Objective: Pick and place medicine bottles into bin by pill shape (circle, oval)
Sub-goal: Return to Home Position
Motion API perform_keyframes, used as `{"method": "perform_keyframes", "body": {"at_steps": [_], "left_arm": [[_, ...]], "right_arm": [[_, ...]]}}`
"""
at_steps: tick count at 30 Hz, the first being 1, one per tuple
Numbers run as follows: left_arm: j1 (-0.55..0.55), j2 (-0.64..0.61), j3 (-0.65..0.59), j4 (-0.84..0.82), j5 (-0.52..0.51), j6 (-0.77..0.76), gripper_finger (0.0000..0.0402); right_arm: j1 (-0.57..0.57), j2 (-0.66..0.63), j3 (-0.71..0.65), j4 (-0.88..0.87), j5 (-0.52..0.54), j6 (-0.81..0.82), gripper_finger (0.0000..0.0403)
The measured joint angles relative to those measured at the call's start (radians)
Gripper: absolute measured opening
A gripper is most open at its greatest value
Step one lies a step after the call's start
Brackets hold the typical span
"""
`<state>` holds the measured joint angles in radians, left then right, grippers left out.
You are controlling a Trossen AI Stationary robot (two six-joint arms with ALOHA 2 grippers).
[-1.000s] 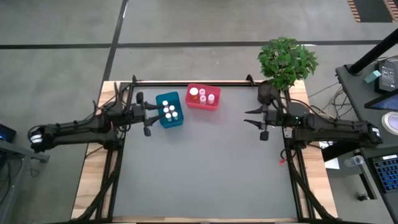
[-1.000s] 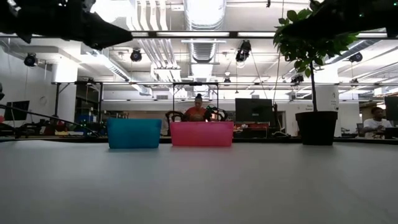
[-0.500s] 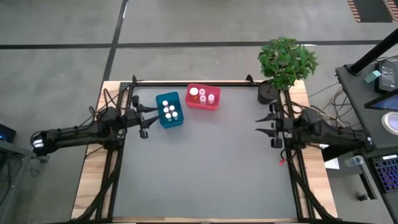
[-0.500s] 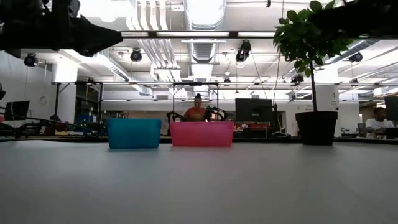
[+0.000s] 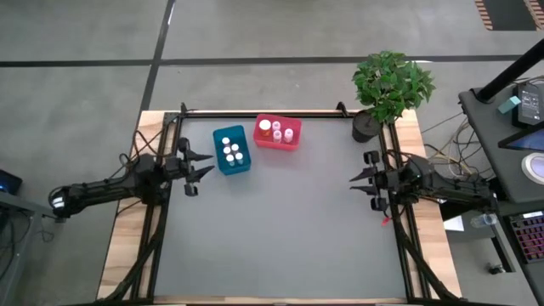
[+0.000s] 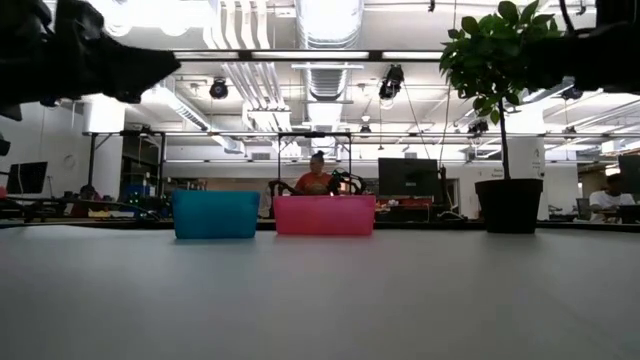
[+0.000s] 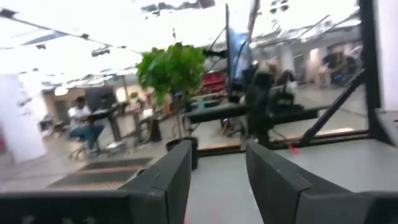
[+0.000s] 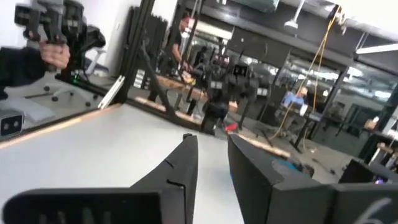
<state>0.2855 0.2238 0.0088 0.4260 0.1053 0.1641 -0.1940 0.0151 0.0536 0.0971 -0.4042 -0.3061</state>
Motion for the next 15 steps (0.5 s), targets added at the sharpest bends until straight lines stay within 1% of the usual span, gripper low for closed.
{"method": "perform_keyframes", "body": {"at_steps": [3,7,12,15], "left_arm": [[0.000,-0.027,0.000,0.000,0.033,0.000,0.0120],[0.000,-0.062,-0.001,-0.010,0.055,0.006,0.0090],[0.000,-0.102,-0.001,-0.017,0.060,0.007,0.0057],[0.001,-0.117,-0.001,-0.026,0.062,0.007,0.0044]], "right_arm": [[0.000,-0.015,-0.016,-0.007,-0.001,0.001,0.0068],[0.000,-0.015,-0.014,-0.003,-0.068,0.010,0.0052],[0.000,-0.015,0.049,-0.028,-0.127,0.105,0.0032],[0.000,-0.015,0.060,-0.063,-0.155,0.114,0.0021]]}}
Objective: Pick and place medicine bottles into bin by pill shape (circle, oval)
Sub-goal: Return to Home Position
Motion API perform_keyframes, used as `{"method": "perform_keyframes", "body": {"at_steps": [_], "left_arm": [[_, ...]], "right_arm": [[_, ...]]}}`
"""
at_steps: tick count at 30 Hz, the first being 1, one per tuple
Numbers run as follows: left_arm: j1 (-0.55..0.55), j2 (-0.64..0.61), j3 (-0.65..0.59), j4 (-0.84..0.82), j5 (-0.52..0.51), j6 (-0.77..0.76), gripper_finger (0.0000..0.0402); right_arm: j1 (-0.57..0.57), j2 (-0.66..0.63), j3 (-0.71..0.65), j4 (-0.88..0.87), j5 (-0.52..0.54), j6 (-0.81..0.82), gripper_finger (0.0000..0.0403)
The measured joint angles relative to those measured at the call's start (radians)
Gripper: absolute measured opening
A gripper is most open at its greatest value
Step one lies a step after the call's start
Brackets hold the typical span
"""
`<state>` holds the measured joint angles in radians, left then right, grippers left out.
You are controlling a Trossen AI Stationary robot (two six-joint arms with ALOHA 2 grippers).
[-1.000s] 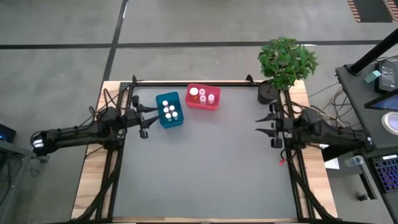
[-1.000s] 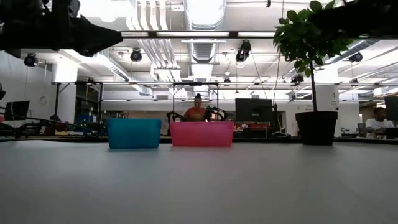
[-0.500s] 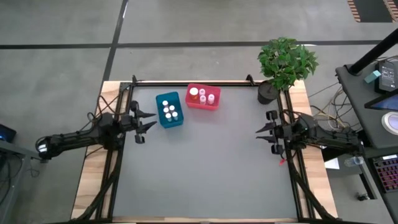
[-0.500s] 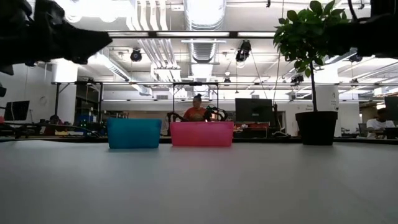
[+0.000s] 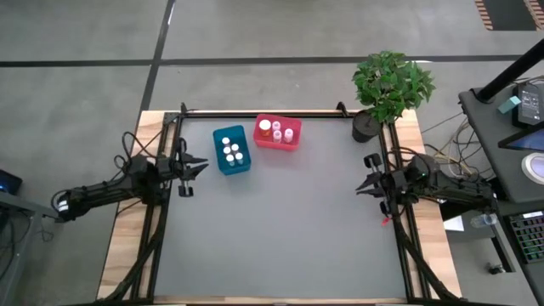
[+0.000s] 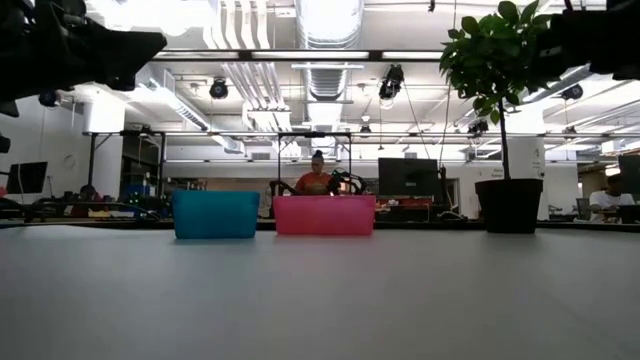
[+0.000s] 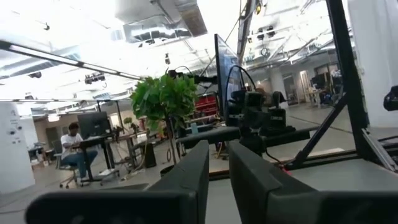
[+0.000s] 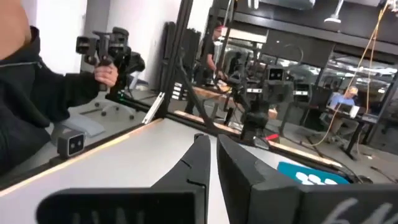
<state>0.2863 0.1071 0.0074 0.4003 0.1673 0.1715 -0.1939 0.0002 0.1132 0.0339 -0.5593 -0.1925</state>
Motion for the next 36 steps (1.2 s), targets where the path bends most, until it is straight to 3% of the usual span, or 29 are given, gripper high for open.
{"method": "perform_keyframes", "body": {"at_steps": [27,29,32,36], "left_arm": [[0.000,0.000,-0.002,-0.052,0.011,-0.009,0.0031],[0.000,0.000,-0.001,-0.038,-0.024,-0.042,0.0031],[0.001,0.026,0.022,-0.049,-0.171,-0.159,0.0030],[0.000,0.112,0.075,-0.042,-0.170,-0.128,0.0016]], "right_arm": [[0.000,0.001,-0.007,0.001,0.010,0.001,0.0009],[0.000,0.001,-0.007,0.013,0.021,0.023,0.0009],[0.000,0.002,-0.004,0.041,0.159,0.108,0.0009],[0.000,0.015,0.006,0.061,0.385,0.168,0.0009]]}}
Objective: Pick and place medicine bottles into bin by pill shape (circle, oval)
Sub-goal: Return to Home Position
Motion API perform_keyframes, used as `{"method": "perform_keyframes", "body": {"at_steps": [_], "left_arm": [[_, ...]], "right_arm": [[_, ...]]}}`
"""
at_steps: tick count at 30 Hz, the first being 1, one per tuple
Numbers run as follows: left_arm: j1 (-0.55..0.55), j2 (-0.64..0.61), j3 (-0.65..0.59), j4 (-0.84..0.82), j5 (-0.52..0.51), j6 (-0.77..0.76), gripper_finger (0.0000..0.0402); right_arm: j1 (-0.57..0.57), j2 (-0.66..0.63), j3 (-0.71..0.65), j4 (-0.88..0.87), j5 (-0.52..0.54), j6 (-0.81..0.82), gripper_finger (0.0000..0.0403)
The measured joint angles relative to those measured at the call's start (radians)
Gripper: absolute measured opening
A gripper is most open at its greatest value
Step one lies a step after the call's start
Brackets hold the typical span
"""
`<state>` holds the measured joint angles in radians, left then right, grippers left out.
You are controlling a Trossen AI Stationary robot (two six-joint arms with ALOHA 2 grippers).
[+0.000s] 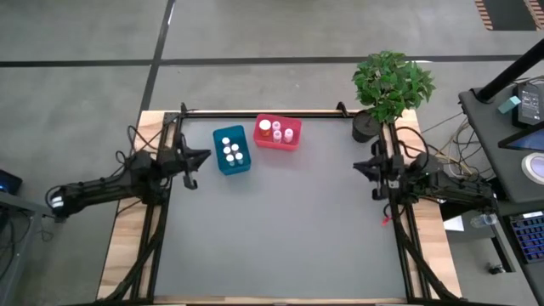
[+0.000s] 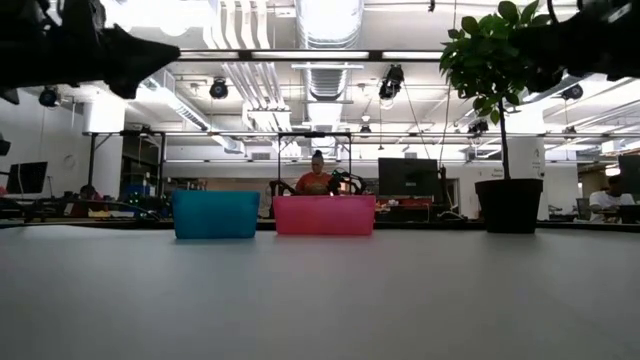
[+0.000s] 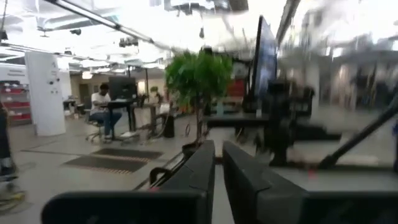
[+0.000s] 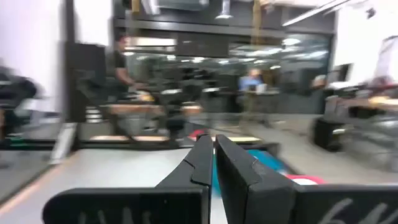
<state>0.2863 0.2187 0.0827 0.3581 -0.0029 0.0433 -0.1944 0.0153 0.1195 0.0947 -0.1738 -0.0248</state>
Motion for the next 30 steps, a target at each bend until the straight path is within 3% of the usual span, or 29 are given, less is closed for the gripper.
{"method": "perform_keyframes", "body": {"at_steps": [3,6,8,13,24,30], "left_arm": [[0.000,0.077,0.024,-0.012,0.000,0.113,0.0003],[0.001,0.128,0.036,-0.010,0.029,0.236,0.0003],[0.001,0.132,0.035,-0.010,0.068,0.274,0.0001],[0.001,0.058,0.022,-0.036,0.103,0.261,0.0000],[0.001,-0.176,0.022,-0.397,0.106,0.030,0.0000],[0.001,-0.185,0.022,-0.478,0.100,0.097,0.0000]], "right_arm": [[0.000,0.010,0.016,-0.004,0.031,-0.106,0.0009],[0.000,0.010,0.020,-0.007,-0.093,-0.228,0.0009],[0.001,0.000,0.020,-0.008,-0.142,-0.245,0.0009],[0.000,-0.014,0.020,-0.082,-0.141,-0.229,0.0009],[0.000,-0.013,0.005,-0.206,-0.124,-0.024,0.0009],[0.000,-0.012,-0.003,-0.161,0.012,0.136,0.0009]]}}
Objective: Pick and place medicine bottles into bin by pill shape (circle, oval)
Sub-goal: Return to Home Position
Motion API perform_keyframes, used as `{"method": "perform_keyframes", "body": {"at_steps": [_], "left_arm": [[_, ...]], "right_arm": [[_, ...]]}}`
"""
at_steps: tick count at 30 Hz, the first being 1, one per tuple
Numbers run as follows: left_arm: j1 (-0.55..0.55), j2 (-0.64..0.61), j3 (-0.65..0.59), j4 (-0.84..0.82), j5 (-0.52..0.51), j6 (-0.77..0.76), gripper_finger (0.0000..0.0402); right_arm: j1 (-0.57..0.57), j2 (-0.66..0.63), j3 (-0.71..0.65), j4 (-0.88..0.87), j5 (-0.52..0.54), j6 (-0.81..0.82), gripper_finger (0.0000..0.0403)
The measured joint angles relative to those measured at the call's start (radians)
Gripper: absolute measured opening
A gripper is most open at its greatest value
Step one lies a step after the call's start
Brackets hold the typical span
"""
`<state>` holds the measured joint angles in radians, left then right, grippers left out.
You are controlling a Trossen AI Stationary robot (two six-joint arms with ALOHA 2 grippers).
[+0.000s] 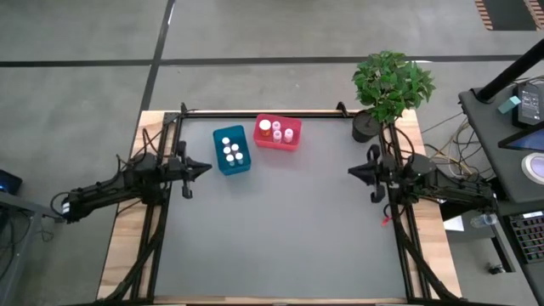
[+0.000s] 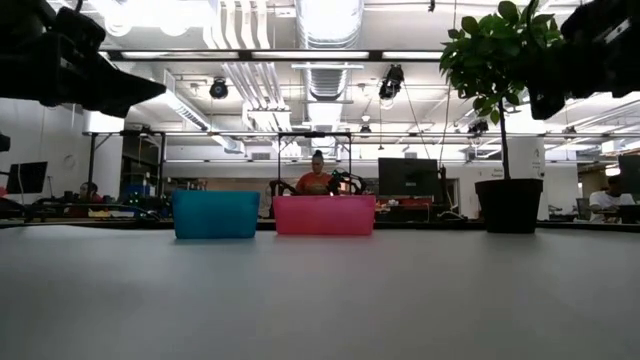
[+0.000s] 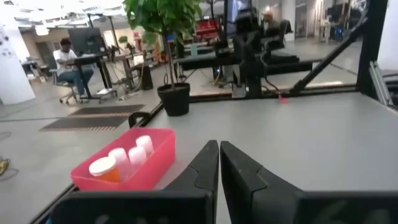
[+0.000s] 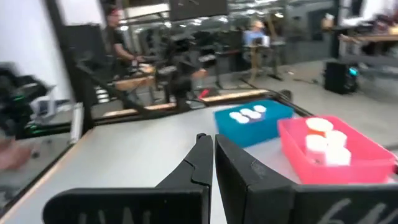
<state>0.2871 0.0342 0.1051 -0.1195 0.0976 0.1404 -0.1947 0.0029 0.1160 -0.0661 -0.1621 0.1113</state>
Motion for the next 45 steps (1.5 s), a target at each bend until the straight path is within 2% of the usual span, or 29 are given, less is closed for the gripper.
{"method": "perform_keyframes", "body": {"at_steps": [4,8,11,14,20,45], "left_arm": [[0.000,0.024,0.002,0.003,0.000,-0.003,0.0000],[0.000,0.038,0.002,0.010,0.000,-0.010,0.0000],[0.000,0.037,0.002,0.053,-0.001,-0.124,0.0000],[0.000,0.034,0.002,0.071,0.000,-0.212,0.0000],[0.000,0.033,0.002,0.124,0.000,-0.287,0.0000],[0.000,0.037,0.002,0.164,0.007,-0.291,0.0000]], "right_arm": [[0.000,0.000,-0.001,-0.003,0.106,0.104,0.0009],[0.000,0.006,-0.001,-0.010,0.323,0.185,0.0009],[0.000,0.021,-0.001,-0.011,0.409,0.173,0.0009],[0.000,0.035,-0.002,-0.011,0.417,0.168,0.0009],[0.000,0.046,-0.002,-0.012,0.417,0.168,0.0009],[0.000,0.045,-0.002,-0.011,0.417,0.168,0.0009]]}}
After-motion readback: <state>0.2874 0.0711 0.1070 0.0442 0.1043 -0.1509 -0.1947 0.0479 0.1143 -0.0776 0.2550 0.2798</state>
